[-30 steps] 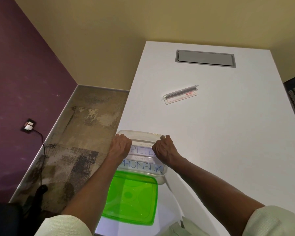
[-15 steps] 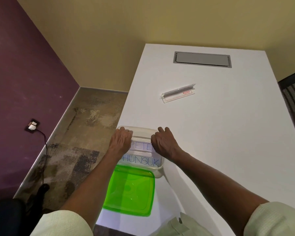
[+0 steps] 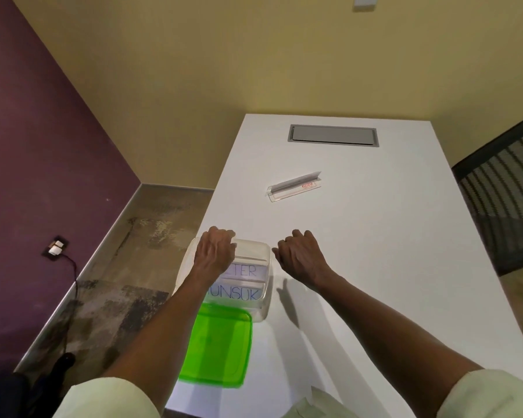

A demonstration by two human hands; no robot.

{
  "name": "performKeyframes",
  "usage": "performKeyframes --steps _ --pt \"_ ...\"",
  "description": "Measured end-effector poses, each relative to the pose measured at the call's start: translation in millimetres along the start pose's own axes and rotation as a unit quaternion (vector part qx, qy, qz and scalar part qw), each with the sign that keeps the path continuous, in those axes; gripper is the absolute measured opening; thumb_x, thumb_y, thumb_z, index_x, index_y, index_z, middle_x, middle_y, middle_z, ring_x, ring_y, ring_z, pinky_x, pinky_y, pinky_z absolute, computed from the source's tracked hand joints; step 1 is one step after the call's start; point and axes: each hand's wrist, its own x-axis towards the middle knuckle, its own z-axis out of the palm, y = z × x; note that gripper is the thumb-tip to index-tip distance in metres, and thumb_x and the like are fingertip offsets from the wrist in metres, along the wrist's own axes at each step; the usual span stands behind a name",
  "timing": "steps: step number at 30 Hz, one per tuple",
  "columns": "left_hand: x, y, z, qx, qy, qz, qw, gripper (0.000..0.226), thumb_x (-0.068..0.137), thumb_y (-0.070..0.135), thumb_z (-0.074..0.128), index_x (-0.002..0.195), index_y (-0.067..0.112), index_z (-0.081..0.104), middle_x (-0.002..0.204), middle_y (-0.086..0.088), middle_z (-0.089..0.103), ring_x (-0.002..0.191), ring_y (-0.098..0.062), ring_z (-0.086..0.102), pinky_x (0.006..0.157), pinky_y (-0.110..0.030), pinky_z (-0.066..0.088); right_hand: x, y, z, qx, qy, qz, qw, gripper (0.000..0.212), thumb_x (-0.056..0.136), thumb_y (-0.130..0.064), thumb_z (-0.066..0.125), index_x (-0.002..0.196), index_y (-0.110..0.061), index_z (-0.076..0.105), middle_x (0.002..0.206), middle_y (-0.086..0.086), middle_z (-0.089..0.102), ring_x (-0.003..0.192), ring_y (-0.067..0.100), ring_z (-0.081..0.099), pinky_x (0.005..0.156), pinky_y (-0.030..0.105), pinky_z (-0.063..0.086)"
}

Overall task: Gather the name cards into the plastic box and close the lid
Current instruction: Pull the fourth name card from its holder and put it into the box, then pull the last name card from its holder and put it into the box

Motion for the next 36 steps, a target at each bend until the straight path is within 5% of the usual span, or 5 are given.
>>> performKeyframes --steps 10,16,36 --pt "5.4 74.3 3.2 -0.045 -0.007 0.017 0.999 0.034 0.092 0.019 0.06 0.123 0.006 0.063 0.118 -0.015 0.068 0.114 -0.035 0.057 0.095 -0.037 0.043 -45.4 64.5 -1.9 -0.007 0.035 0.05 0.998 0.041 0.081 -0.025 0.068 0.051 -0.018 0.041 0.042 -0.001 0.04 0.052 0.023 0.03 0.053 0.028 0.022" --pt "15.4 111.2 7.4 -0.07 -0.017 0.025 0.997 0.034 0.093 0.019 0.059 0.124 0.007 0.064 0.122 -0.014 0.067 0.117 -0.033 0.057 0.098 -0.035 0.044 -65.5 106.6 1.6 -0.033 0.047 0.093 0.994 0.036 0.077 -0.026 0.071 0.052 -0.017 0.047 0.044 -0.001 0.043 0.047 0.023 0.045 0.05 0.028 0.029" --pt "76.1 146.7 23.3 -0.11 0.011 0.025 0.994 0.031 0.089 0.019 0.064 0.117 0.006 0.067 0.116 -0.011 0.07 0.113 -0.032 0.061 0.091 -0.036 0.048 -50.3 193.3 4.1 -0.029 0.053 0.163 0.985 0.035 0.071 -0.023 0.08 0.053 -0.014 0.051 0.043 0.001 0.047 0.044 0.025 0.048 0.047 0.027 0.032"
